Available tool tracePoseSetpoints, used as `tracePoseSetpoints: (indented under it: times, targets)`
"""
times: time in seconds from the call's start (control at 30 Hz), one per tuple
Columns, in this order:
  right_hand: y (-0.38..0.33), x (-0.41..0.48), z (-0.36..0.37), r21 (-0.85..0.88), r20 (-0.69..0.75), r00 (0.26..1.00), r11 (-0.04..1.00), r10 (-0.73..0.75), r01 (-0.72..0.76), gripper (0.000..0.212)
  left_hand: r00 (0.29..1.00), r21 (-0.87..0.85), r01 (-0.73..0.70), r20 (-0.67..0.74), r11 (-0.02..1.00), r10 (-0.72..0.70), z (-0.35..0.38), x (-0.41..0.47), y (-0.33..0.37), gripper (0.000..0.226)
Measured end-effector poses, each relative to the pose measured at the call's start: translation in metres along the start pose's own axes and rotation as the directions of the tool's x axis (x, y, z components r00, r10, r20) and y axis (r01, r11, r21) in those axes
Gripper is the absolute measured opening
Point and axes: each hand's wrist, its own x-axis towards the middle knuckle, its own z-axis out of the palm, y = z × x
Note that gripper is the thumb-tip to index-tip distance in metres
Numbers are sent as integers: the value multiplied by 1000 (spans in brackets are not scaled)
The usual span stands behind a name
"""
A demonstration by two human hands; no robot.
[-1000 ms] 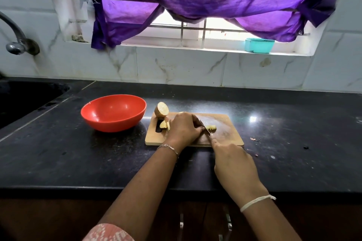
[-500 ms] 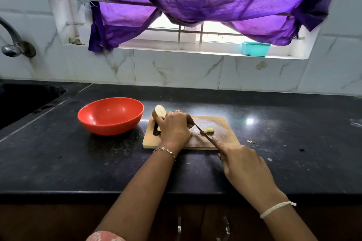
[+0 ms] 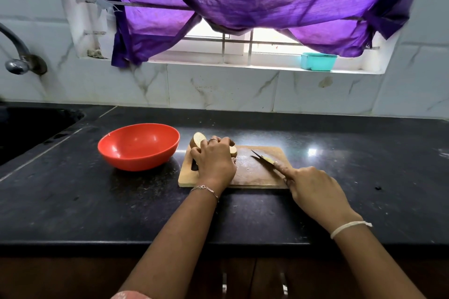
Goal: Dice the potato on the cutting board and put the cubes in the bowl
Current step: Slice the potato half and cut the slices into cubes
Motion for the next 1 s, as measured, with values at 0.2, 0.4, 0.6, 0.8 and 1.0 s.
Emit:
tracePoseSetpoints:
  times: [0.2,0.4,0.6,0.8,1.0]
  targets:
    - [6,12,1,3,-5,1000,1000,26,-26,48,998,-102,64,25,993,-62,-8,3,-6,44]
    - [-5,6,0,120,-101,994,992,48,-36,46,993,-20,67,96,998,-65,-20,-2,-24,61]
    - [-36,-17,4,317,-221,975,948,36,37,50,990,11,43,133,999,-44,-32,-9,-31,33]
    - [-39,-21,5,350,-243,968,936,54,35,51,996,35,49,79,998,-52,-38,-15,-38,22]
    - [-40,-22,3,313,-243,968,950,69,11,50,998,115,-28,53,993,22,-37,-16,-31,20]
